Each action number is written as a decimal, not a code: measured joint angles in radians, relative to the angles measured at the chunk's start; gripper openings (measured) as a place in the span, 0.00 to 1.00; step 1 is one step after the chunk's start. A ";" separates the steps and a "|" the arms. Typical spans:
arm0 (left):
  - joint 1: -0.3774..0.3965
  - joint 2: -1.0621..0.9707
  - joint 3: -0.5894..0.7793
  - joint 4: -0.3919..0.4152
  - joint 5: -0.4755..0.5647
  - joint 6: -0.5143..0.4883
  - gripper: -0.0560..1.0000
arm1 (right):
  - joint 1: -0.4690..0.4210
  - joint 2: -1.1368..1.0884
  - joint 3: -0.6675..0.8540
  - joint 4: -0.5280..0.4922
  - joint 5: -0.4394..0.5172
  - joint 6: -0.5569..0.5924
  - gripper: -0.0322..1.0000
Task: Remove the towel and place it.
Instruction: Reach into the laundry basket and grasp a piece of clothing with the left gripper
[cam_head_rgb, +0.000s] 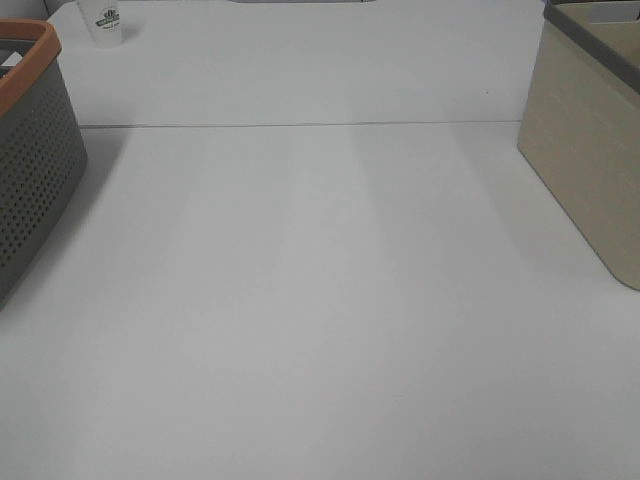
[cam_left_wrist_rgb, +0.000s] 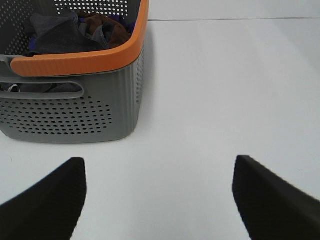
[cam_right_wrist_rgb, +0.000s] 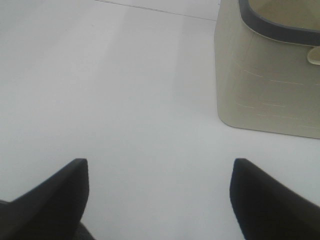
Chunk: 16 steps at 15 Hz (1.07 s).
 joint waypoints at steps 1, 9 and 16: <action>0.000 0.000 0.000 0.000 0.000 0.000 0.76 | 0.000 0.000 0.000 0.000 0.000 0.001 0.77; 0.000 0.000 0.000 0.000 0.000 0.000 0.76 | 0.000 0.000 0.000 -0.011 0.000 0.027 0.77; 0.000 0.000 0.000 0.000 0.000 0.000 0.76 | 0.000 0.000 0.000 -0.011 0.000 0.027 0.77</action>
